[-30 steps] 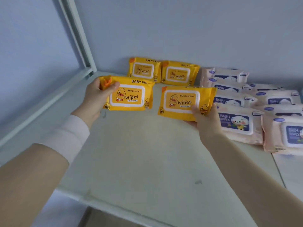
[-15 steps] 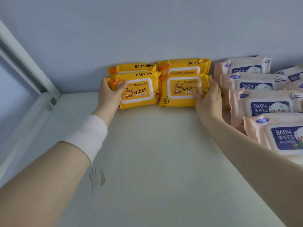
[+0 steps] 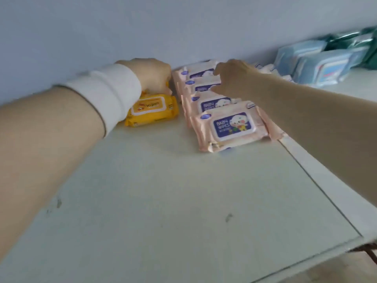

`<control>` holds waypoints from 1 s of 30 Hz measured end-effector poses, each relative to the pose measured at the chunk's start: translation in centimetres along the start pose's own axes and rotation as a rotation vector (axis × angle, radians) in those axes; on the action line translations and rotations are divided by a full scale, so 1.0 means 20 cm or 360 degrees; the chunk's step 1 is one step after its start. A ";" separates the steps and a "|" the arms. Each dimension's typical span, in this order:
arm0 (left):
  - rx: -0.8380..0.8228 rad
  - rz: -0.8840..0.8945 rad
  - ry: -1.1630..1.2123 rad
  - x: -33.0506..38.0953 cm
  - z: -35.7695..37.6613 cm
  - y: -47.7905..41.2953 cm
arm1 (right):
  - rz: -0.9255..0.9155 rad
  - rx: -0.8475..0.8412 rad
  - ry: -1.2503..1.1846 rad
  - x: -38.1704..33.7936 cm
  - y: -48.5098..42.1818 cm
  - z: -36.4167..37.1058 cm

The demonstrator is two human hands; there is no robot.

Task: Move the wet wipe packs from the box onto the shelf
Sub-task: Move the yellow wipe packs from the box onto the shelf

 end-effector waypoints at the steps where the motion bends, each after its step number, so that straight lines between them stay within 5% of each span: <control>1: -0.0140 0.0082 -0.0086 0.19 -0.06 -0.01 | 0.0005 -0.0104 0.0112 0.14 0.10 -0.04; 5: -0.0422 0.0327 -0.0100 1.03 -0.33 0.04 | 0.0123 -0.0406 0.0347 0.79 0.60 -0.18; 17: -0.0401 0.1314 -0.0283 3.67 -0.70 0.32 | 0.1176 -0.0644 0.0062 2.95 2.11 -0.23; 30: -0.0208 0.1907 -0.1180 5.42 -0.18 0.14 | 0.1825 -0.1110 -0.0181 4.40 3.05 0.53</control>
Point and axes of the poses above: each hand's wrist, its own y-axis away from the middle knuckle, its own z-axis out of the palm, x = y × z, the point moved 10 cm from there along -y, towards the middle knuckle, and after that the axes turned 5 degrees about -y, right-handed, at the moved point
